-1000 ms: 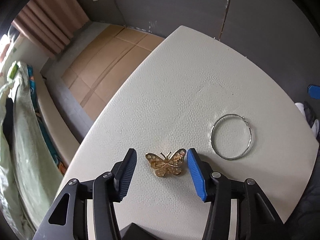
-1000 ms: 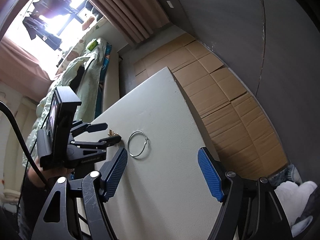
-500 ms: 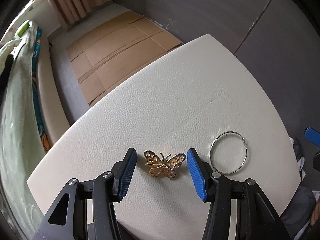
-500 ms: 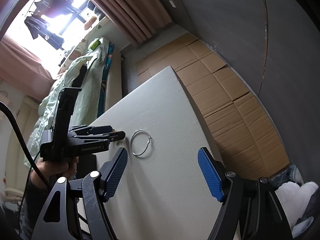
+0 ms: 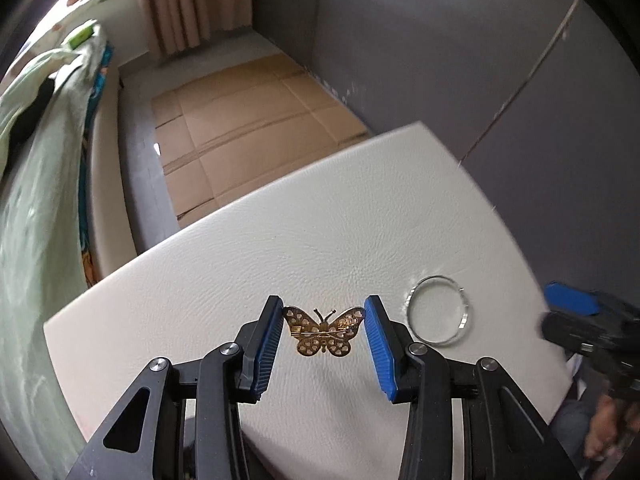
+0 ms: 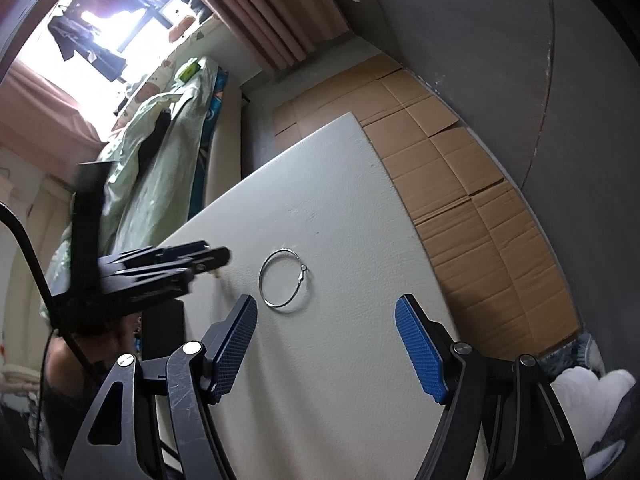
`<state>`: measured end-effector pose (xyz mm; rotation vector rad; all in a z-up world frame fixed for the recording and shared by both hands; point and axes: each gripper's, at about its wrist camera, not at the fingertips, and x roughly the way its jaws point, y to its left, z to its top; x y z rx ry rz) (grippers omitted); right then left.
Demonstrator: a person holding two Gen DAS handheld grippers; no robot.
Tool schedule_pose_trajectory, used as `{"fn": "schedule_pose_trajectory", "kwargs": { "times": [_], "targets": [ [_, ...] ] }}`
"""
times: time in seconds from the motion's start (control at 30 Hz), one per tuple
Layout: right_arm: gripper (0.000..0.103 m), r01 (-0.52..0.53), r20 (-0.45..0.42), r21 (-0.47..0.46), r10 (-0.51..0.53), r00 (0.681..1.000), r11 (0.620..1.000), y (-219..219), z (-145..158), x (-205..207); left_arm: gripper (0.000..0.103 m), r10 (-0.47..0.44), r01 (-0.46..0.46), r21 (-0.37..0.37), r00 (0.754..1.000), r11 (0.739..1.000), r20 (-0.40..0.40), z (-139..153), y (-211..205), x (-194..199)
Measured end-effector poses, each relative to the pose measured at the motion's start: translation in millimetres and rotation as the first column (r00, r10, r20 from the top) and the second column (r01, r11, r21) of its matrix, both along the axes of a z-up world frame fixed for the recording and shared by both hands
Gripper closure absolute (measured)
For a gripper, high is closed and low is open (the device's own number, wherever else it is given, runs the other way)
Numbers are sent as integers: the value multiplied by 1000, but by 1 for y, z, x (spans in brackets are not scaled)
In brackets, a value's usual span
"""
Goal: Organize jewelry
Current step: 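Close the left gripper on the gold butterfly brooch and lift it, then carry the brooch toward the box with the left gripper while the right gripper grasps the silver hoop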
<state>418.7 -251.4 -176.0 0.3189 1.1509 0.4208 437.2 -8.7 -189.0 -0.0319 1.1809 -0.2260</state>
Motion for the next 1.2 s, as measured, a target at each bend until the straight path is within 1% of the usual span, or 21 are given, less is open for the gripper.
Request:
{"fn": "schedule_pose_trajectory", "kwargs": {
  "times": [0.07, 0.13, 0.23, 0.37, 0.5, 0.6, 0.63, 0.9, 0.97, 1.1, 1.13, 1.2],
  "targets": [
    [38, -12, -7, 2, 12, 1000, 1000, 6, -2, 3, 60, 21, -20, -25, 1000, 999, 24, 5, 6, -5],
    [48, -27, -20, 2, 27, 999, 1000, 13, -6, 6, 60, 43, -41, -49, 998, 998, 47, 10, 14, -11],
    [55, -44, -36, -21, 43, 998, 999, 25, -13, 11, 60, 68, -63, -63, 995, 996, 72, 18, 22, -14],
    [56, -69, -41, -61, 67, 997, 996, 41, -17, 17, 60, 93, -83, -95, 990, 992, 104, 31, 35, -23],
    [54, -97, -18, -142, 95, 995, 985, 61, -12, 15, 60, 102, -89, -101, 987, 991, 127, 39, 45, -33],
    [41, -118, -6, -181, 119, 993, 976, 72, -12, 15, 60, 115, -99, -118, 984, 988, 136, 44, 52, -41],
    [41, -125, -4, -200, 127, 992, 972, 77, -12, 15, 60, 119, -102, -122, 983, 987, 140, 45, 56, -43],
    [41, -174, -21, -301, 176, 984, 938, 98, -23, 16, 60, 148, -127, -138, 976, 982, 157, 53, 69, -55],
    [41, -176, -11, -346, 184, 983, 922, 106, -24, 14, 60, 155, -133, -143, 975, 981, 161, 55, 72, -56],
    [41, -197, 10, -457, 227, 974, 867, 122, -25, 10, 60, 162, -138, -148, 972, 979, 169, 58, 77, -60],
    [47, -203, 16, -475, 239, 971, 856, 125, -25, 8, 60, 164, -139, -148, 972, 979, 170, 58, 79, -60],
    [53, -223, 14, -473, 260, 966, 853, 128, -23, 7, 60, 168, -142, -150, 971, 978, 172, 60, 80, -62]
  ]
}}
